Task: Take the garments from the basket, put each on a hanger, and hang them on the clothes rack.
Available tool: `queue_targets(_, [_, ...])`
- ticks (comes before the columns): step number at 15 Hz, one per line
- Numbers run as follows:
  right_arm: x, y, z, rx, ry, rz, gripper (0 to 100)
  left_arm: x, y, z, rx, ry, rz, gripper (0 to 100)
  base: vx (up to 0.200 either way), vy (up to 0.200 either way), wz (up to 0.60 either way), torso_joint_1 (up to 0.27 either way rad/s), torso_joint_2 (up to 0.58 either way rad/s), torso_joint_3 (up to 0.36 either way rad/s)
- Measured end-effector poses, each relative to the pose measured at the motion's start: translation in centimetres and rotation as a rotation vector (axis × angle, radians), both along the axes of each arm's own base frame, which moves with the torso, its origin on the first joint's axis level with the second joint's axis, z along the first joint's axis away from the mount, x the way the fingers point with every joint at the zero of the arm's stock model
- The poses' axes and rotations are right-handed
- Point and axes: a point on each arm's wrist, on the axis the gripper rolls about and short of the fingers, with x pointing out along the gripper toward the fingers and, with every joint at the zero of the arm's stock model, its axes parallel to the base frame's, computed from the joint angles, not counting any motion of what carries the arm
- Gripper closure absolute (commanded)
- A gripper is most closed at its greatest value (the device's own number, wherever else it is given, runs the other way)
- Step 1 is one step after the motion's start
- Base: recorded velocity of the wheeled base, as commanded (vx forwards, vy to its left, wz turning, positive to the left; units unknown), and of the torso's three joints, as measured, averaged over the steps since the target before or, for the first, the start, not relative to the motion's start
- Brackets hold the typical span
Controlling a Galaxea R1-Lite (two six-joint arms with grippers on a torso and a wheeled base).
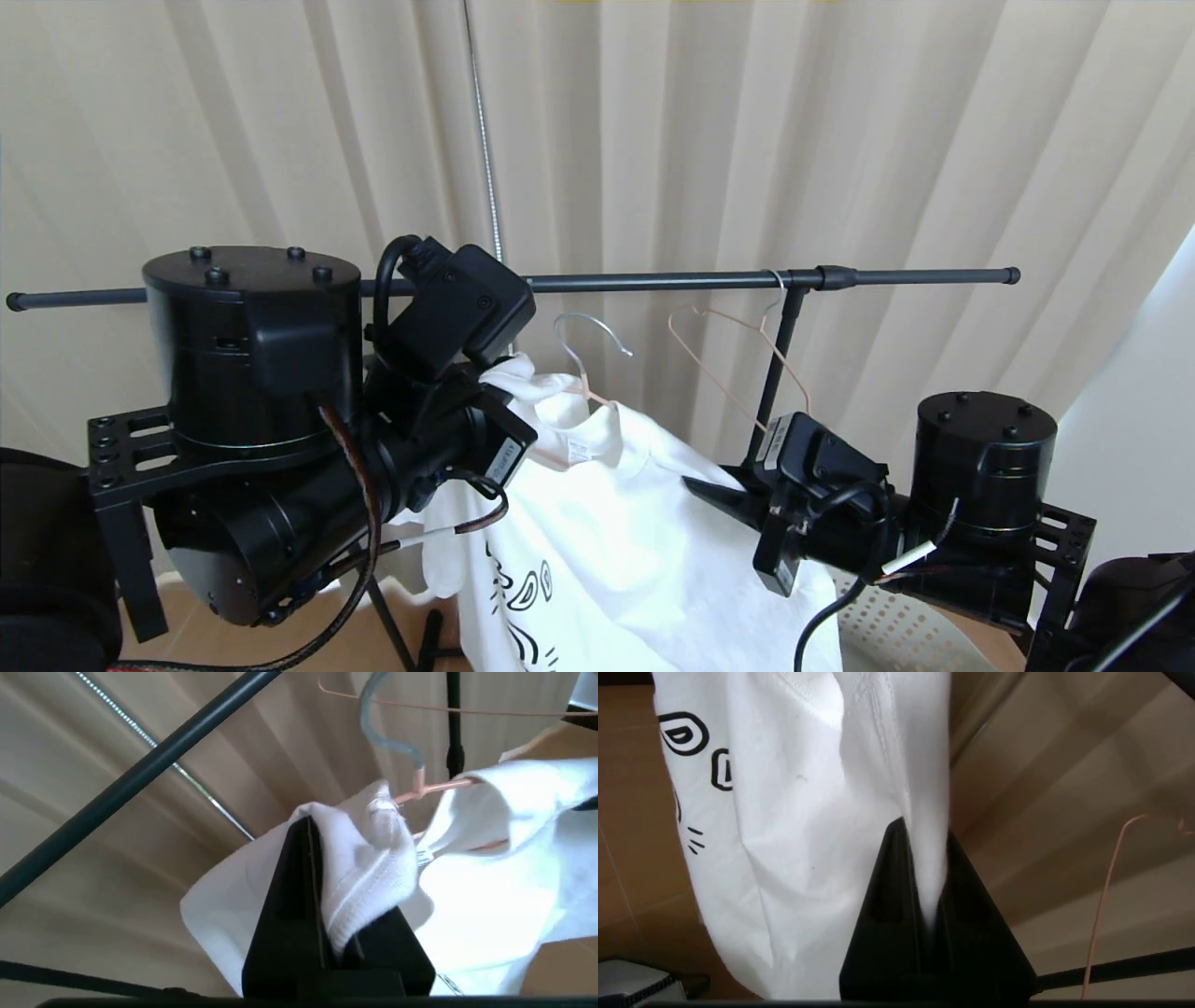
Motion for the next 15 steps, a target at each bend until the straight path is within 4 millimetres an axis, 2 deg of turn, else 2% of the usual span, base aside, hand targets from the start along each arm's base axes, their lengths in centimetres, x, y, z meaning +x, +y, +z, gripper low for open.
queue_targets(4, [-0.1,-0.2,0.9,0.044,0.001,-0.014,100,0.8,0.2,0.1,-0.010,-0.011,0.101,100,0.000,0.000,0.00,0.000,0.00,0.000])
queue_targets(10, [-0.1,-0.2,1.5,0.062,-0.012,-0.017,100,1.7,0.0,0.5,-0.017,-0.020,0.131,100,0.000,0.000,0.00,0.000,0.00,0.000])
queue_targets(15, [0.1,0.1,1.0,0.049,-0.001,-0.028,100,0.9,-1.6,0.6,-0.020,-0.010,0.074,100,0.000,0.000,0.00,0.000,0.00,0.000])
